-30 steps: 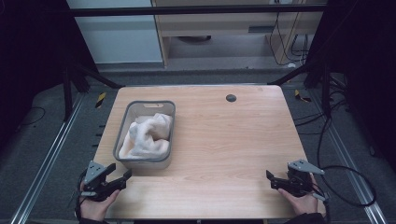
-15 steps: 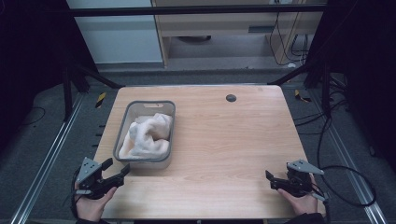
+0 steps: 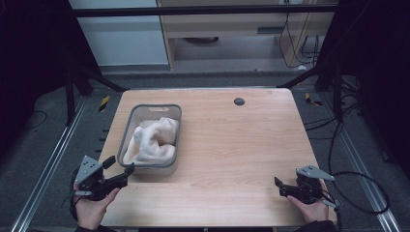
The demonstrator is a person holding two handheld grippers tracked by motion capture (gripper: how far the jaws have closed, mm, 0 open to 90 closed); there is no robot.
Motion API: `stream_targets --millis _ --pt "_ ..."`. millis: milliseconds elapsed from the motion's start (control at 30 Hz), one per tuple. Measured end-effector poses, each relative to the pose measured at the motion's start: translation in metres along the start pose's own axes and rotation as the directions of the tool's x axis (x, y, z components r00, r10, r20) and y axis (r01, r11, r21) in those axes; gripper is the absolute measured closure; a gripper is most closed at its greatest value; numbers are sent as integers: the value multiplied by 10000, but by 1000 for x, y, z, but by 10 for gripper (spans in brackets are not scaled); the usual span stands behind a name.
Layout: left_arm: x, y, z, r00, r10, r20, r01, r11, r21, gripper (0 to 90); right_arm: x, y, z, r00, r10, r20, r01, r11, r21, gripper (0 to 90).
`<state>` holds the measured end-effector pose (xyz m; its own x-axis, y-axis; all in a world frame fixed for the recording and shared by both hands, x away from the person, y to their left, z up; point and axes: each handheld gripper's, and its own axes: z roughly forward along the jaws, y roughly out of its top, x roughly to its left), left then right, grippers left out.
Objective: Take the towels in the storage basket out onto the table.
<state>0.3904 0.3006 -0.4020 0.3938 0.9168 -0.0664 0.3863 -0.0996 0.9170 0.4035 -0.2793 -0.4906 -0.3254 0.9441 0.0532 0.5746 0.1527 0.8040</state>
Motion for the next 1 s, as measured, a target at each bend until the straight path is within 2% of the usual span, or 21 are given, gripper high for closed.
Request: stream_targets --millis 400,600,1000 --pt "-4 19 8 9998 164 119 -166 9997 167 218 -1 0 1 10000 -24 2 24 10000 40 107" --pt "-3 25 13 9998 169 99 -173 9990 406 217 -1 0 1 10000 36 9 -36 10000 34 107" --pt "-11 43 31 9991 377 199 -395 9944 978 220 -1 -1 1 9999 3 130 -3 10000 69 106"
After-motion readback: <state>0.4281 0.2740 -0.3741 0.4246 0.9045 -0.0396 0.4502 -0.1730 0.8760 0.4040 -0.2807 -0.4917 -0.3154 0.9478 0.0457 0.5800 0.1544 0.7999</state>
